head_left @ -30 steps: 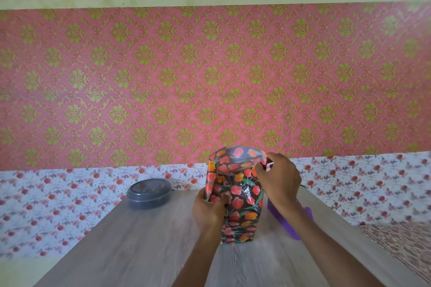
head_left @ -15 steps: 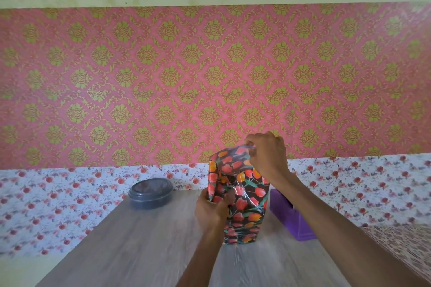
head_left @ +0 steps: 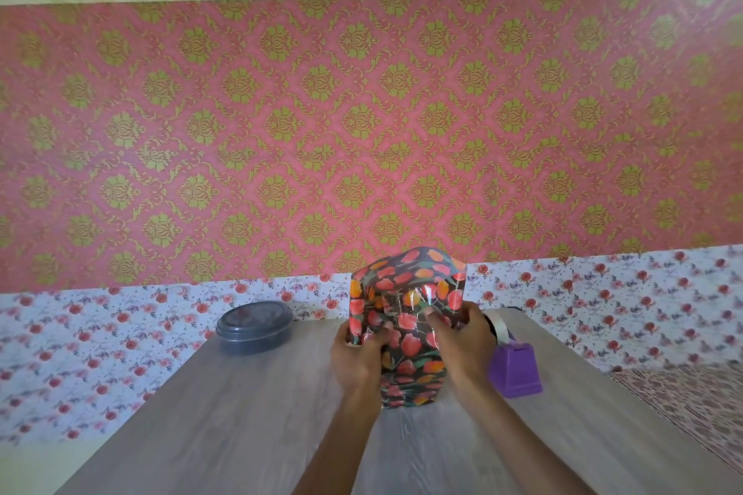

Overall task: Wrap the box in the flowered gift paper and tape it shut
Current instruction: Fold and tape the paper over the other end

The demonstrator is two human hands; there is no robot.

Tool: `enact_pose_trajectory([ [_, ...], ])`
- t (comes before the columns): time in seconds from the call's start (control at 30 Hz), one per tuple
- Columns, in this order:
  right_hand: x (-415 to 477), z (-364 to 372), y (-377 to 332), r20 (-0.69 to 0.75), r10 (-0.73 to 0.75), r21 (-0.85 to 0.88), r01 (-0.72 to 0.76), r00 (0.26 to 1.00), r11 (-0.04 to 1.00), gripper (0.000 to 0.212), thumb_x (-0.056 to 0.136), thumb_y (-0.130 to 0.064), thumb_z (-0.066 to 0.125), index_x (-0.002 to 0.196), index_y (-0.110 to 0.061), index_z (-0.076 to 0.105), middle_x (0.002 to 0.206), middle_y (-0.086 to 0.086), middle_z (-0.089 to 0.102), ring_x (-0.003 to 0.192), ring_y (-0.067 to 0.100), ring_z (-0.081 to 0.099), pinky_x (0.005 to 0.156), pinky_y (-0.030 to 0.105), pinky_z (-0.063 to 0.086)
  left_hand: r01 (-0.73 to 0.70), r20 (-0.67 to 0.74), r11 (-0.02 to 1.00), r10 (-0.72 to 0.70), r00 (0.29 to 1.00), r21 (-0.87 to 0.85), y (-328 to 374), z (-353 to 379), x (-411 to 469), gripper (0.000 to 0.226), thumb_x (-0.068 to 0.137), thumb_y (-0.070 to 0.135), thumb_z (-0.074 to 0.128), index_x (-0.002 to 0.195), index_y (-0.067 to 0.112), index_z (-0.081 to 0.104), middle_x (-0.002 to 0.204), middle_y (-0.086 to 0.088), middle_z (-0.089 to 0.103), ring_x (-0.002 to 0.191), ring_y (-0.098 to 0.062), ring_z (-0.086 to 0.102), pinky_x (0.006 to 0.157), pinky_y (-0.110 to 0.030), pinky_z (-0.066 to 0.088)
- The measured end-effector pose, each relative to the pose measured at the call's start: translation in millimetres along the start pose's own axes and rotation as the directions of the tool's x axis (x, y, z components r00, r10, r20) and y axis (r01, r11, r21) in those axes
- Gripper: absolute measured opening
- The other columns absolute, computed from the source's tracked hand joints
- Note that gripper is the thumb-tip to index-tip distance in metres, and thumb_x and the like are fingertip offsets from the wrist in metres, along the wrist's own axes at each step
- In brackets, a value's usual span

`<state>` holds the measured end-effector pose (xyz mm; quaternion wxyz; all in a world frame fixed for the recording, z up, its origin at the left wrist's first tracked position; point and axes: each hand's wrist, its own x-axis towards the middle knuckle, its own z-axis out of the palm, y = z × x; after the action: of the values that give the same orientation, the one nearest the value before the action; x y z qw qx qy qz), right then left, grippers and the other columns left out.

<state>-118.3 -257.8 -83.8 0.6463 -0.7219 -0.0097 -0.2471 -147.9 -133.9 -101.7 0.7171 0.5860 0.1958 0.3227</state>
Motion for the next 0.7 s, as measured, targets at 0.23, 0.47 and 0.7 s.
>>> enact_pose_trajectory([
  [0.23,7.9,14.0,4.6,-0.115,0.077,-0.161,-0.095,0.990,0.982,0.036,0.080,-0.036,0.078,0.068,-0.019,0.048,0.065,-0.001,0.059,0.063,0.023,0.061,0.058,0.032,0.046,-0.018,-0.037,0.999,0.020,0.999,0.048,-3.7,0.7,3.1,0.038,0.063,0.031,0.088,0.094,0.028,0.066,0.087,0.004,0.073,0.079,-0.019,0.069,0.078,-0.040,0.060],
  [0.47,0.7,21.4,5.1,-0.129,0.098,-0.155,-0.118,0.987,0.981,0.059,0.067,-0.058,0.081,0.100,-0.014,0.060,0.098,0.008,0.070,0.092,0.033,0.066,0.070,0.036,0.050,-0.042,-0.055,0.996,0.047,0.997,0.082,-6.4,5.1,3.1,0.034,0.062,0.030,0.086,0.086,0.033,0.062,0.084,0.006,0.071,0.076,-0.017,0.070,0.075,-0.040,0.060],
  [0.7,1.1,24.5,6.3,-0.178,0.121,-0.122,-0.144,0.977,0.982,0.067,0.065,-0.065,0.079,0.102,-0.011,0.063,0.101,0.011,0.071,0.094,0.033,0.066,0.067,0.034,0.045,-0.062,-0.044,0.996,0.065,0.997,0.064,-6.5,4.9,2.4,0.030,0.068,0.031,0.087,0.089,0.031,0.066,0.079,0.009,0.070,0.072,-0.011,0.068,0.062,-0.024,0.053],
])
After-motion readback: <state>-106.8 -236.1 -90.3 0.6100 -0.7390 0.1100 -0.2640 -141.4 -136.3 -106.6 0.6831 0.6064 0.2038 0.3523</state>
